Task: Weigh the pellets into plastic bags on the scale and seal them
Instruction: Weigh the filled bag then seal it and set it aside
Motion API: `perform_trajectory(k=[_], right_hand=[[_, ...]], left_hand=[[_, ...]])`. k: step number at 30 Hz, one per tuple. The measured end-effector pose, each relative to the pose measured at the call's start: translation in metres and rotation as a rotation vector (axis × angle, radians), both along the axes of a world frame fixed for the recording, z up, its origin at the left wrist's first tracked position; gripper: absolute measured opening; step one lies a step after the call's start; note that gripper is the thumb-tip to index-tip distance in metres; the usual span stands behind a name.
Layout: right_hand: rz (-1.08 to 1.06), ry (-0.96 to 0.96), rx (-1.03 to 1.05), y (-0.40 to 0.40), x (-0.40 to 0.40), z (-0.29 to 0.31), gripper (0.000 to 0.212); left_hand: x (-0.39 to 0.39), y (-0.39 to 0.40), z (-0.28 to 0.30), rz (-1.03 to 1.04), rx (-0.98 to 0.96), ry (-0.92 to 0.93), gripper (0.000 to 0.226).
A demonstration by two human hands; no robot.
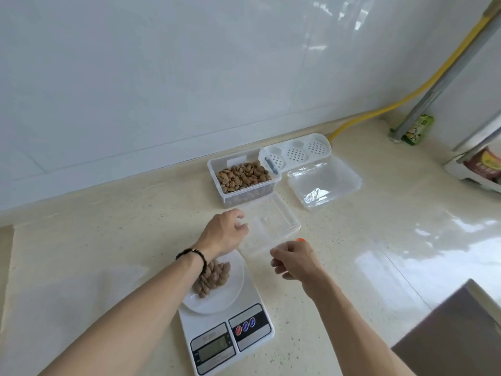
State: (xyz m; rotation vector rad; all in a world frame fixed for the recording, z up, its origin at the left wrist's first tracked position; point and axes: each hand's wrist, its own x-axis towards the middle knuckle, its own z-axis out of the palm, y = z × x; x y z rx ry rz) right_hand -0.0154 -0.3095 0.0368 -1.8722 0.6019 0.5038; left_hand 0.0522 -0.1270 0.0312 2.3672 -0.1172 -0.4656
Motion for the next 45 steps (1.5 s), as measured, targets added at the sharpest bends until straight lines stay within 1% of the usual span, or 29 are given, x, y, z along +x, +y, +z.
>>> perform_trajectory(k=[4,8,10,15,17,20,23,25,27,30,32,35,37,40,45], right_hand=[[0.012,-0.105,0.076,0.004,0.006,0.018,0.013],[0.032,-0.190,0.216,0.015,0.012,0.048,0.016],[0.042,-0.222,0.302,0.020,0.012,0.066,0.016],[0.069,-0.297,0.494,0.022,0.005,0.107,0.021],[0.094,-0.347,0.526,0.021,0.000,0.121,0.021],[0.113,-0.482,0.420,0.020,-0.005,0.140,0.024],[0.134,-0.586,0.313,0.016,-0.009,0.158,0.027],[0.144,-0.621,0.280,0.011,-0.012,0.169,0.024],[0.151,-0.629,0.294,0.008,-0.015,0.180,0.021],[0.191,-0.656,0.248,0.010,-0.018,0.193,0.021],[0.194,-0.702,0.160,0.011,-0.017,0.200,0.025],[0.210,-0.738,-0.050,0.008,-0.013,0.210,0.030],[0.211,-0.751,-0.135,0.007,-0.012,0.216,0.031],[0.186,-0.774,-0.130,0.004,-0.011,0.227,0.026],[0.307,-0.807,-0.123,0.004,-0.008,0.242,0.010]], left_hand=[[0.001,0.013,0.023,0.049,-0.124,-0.038,0.037],[-0.010,0.024,0.065,0.017,-0.209,-0.064,0.030],[-0.019,0.029,0.087,0.056,-0.286,-0.083,0.024],[-0.042,0.036,0.127,0.167,-0.500,-0.111,0.026],[-0.050,0.035,0.140,0.187,-0.566,-0.125,0.027],[-0.060,0.030,0.159,0.197,-0.639,-0.173,0.027],[-0.066,0.025,0.173,0.196,-0.658,-0.235,0.026],[-0.068,0.022,0.180,0.192,-0.671,-0.271,0.026],[-0.071,0.019,0.187,0.176,-0.702,-0.286,0.026],[-0.076,0.008,0.199,0.092,-0.737,-0.268,0.026],[-0.076,0.001,0.205,0.059,-0.748,-0.244,0.023],[-0.072,-0.002,0.213,0.049,-0.768,-0.214,0.022],[-0.071,-0.005,0.217,0.072,-0.774,-0.263,0.020],[-0.065,-0.007,0.221,0.135,-0.766,-0.379,0.017],[-0.055,-0.005,0.223,0.039,-0.696,-0.420,0.020]])
